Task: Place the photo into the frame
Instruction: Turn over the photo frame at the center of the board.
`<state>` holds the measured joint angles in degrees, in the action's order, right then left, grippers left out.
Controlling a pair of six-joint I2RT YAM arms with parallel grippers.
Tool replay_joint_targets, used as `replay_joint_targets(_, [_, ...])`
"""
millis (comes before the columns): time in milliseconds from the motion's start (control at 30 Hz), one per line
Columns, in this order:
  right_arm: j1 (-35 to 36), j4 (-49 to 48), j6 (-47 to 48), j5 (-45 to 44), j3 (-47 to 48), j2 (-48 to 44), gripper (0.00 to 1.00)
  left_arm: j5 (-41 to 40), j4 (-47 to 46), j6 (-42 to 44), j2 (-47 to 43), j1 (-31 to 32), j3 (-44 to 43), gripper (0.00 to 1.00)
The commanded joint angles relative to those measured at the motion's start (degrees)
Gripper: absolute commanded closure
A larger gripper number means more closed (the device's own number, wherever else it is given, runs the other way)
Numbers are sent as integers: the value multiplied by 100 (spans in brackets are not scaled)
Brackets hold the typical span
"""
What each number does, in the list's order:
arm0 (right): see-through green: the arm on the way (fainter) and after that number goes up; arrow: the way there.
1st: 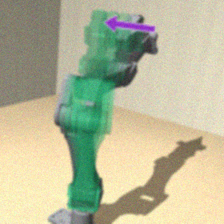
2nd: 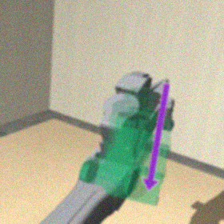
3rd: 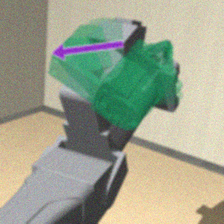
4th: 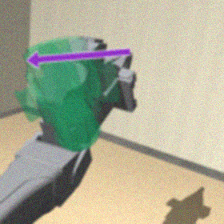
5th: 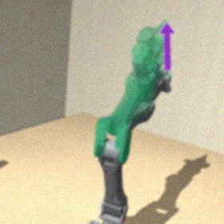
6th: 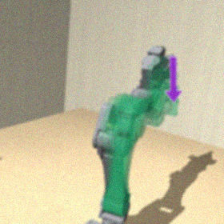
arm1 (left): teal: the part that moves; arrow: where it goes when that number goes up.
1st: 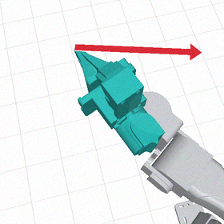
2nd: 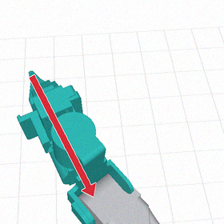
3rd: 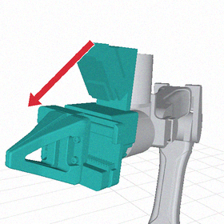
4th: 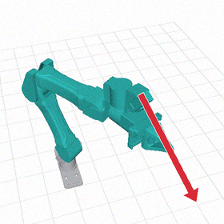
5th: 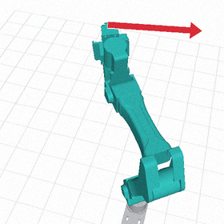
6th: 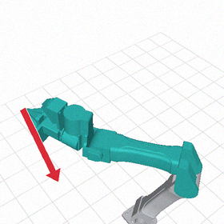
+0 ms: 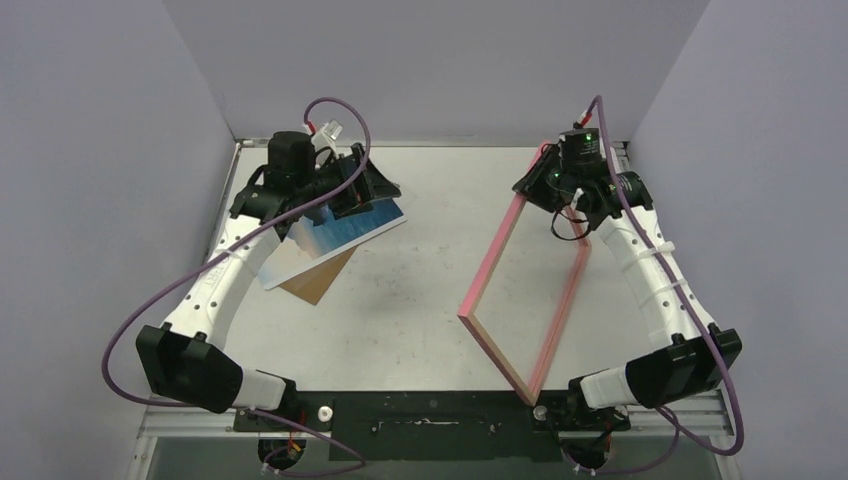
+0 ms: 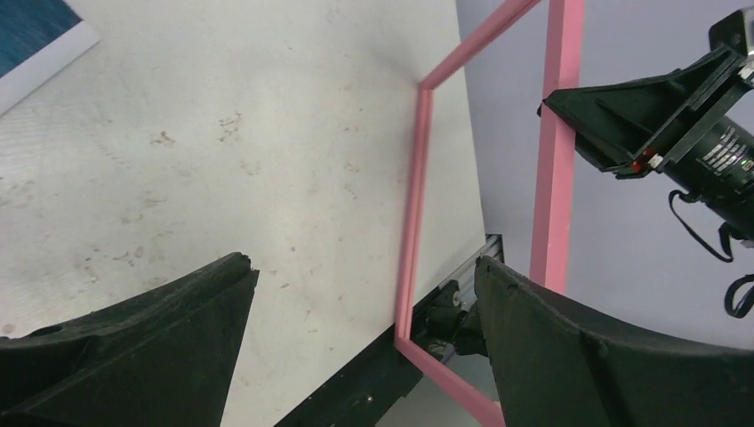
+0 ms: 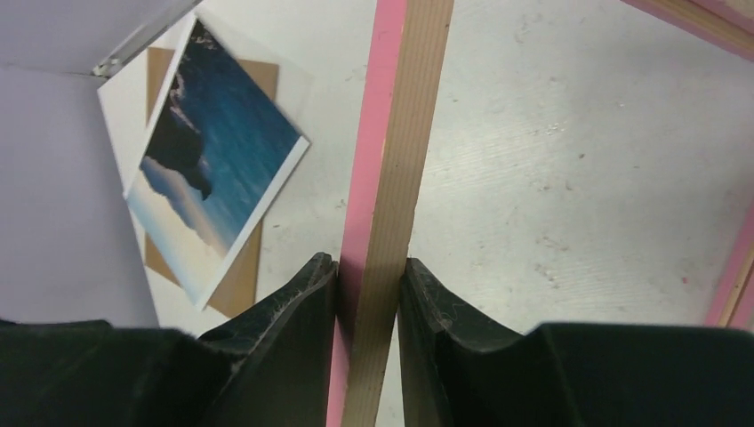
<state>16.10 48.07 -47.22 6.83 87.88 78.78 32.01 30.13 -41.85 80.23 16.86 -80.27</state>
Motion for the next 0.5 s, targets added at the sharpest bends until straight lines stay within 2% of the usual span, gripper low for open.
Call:
replay_joint_targets(0, [-87, 305, 894, -539, 293, 324, 84, -562, 585, 567, -221, -4, 78, 8])
replay_joint_targets(167, [-80, -158, 1240, -665, 284, 1027, 84, -800, 762, 717, -383, -24, 397, 8])
replay_joint_targets(333, [-93, -578, 1206, -1447, 530, 1862, 83, -835, 838, 717, -469, -32, 639, 8])
replay_joint_targets(467, [-95, -1048, 1193, -1555, 862, 2651, 80, -973, 1031, 727, -479, -25, 735, 8])
